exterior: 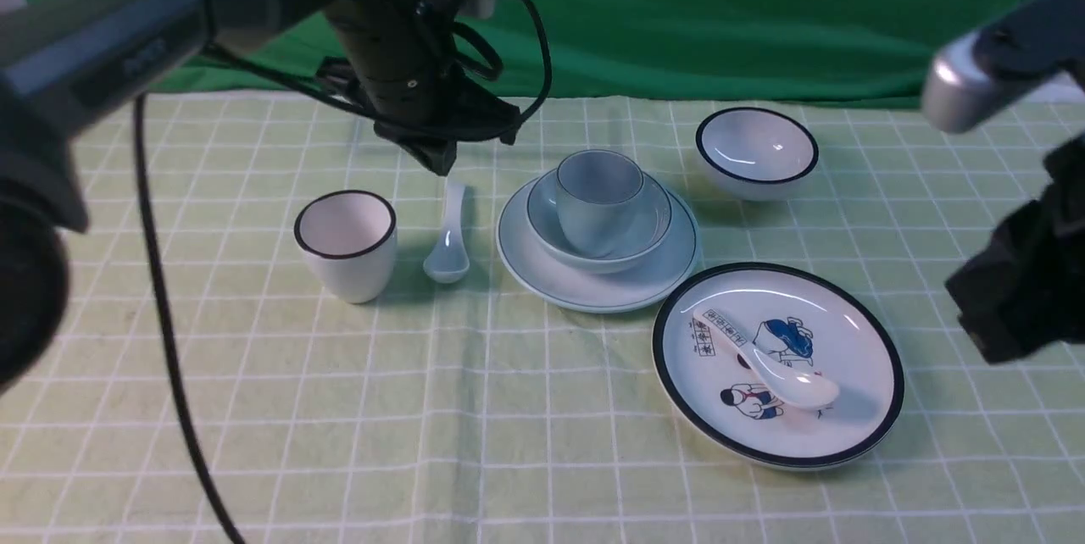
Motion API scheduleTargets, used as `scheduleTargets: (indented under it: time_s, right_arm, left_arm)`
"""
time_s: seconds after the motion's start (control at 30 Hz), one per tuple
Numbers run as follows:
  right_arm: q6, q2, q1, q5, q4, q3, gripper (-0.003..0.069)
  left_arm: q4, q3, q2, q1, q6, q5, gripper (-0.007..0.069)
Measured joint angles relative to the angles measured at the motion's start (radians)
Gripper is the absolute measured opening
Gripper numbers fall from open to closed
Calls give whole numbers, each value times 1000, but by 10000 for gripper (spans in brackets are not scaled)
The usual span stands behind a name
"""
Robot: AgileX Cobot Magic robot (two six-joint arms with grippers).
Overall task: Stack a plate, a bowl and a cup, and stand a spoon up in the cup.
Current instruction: Use the left arm to grab a blue soup spoon
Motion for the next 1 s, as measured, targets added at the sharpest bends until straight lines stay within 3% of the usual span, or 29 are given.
scheduleTargets:
  time_s: [0.1, 0.33, 0.47, 0.73, 0.93, 1.0]
  right_arm:
    - [8, -51, 0, -2, 0, 24, 91]
    - [17, -173, 0, -3, 5, 51, 91]
    - [17, -179, 0, 1, 14, 51, 91]
    - [18, -179, 0, 7, 48, 51, 94]
    - [18, -179, 0, 7, 50, 51, 103]
    - [18, -179, 0, 7, 51, 51, 106]
  left_arm:
    - [13, -68, 59, 0, -5, 9, 113]
    - [20, -190, 206, 0, -62, -9, 358]
    - [35, -193, 238, 0, -81, -21, 409]
    - [32, -195, 303, 14, -103, -53, 390]
    - [-5, -204, 314, 24, -107, -61, 298]
    - [-17, -204, 315, 24, -104, -64, 227]
